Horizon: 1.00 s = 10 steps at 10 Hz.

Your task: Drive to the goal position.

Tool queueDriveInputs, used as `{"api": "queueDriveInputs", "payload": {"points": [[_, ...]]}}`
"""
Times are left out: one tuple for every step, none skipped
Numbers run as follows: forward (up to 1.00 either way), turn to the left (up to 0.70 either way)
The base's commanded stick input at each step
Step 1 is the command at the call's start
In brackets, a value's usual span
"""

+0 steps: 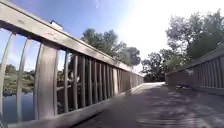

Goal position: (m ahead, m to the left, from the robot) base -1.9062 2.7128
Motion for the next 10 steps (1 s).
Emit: {"api": "queueDriveInputs", "payload": {"points": [[0.0, -0.7], [0.0, -0.7], [0.0, -0.7], [0.0, -0.7], [0.0, -0.7], [0.0, -0.7], [0.0, -0.7], [0.0, -0.7], [0.0, -0.7], [0.0, -0.7]]}}
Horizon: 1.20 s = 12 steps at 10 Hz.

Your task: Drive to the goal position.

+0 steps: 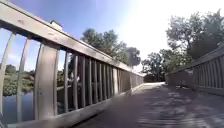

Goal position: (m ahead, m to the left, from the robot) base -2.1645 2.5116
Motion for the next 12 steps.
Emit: {"api": "queueDriveInputs", "payload": {"points": [[0.0, -0.7], [0.0, -0.7], [0.0, -0.7], [0.0, -0.7], [0.0, -0.7], [0.0, -0.7], [0.0, -0.7], [0.0, -0.7], [0.0, -0.7], [0.0, -0.7], [0.0, -0.7], [0.0, -0.7]]}}
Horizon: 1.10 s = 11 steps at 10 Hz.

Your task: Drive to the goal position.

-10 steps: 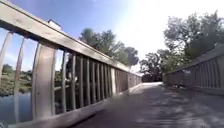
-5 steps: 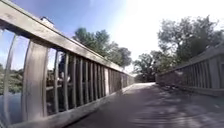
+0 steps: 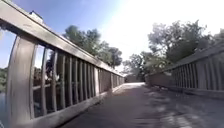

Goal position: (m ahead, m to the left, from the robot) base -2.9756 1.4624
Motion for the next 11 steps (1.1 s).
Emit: {"api": "queueDriveInputs", "payload": {"points": [[0.0, -0.7], [0.0, -0.7], [0.0, -0.7], [0.0, -0.7], [0.0, -0.7], [0.0, -0.7], [0.0, -0.7], [0.0, -0.7], [0.0, -0.7], [0.0, -0.7], [0.0, -0.7]]}}
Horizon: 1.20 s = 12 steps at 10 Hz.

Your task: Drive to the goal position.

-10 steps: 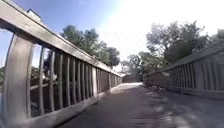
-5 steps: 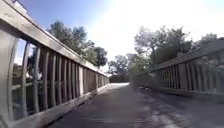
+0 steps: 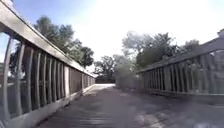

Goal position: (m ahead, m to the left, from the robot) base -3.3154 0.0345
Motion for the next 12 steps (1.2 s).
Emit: {"api": "queueDriveInputs", "payload": {"points": [[0.0, -0.7], [0.0, -0.7], [0.0, -0.7], [0.0, -0.7], [0.0, -0.7], [0.0, -0.7], [0.0, -0.7], [0.0, -0.7], [0.0, -0.7], [0.0, -0.7], [0.0, -0.7], [0.0, -0.7]]}}
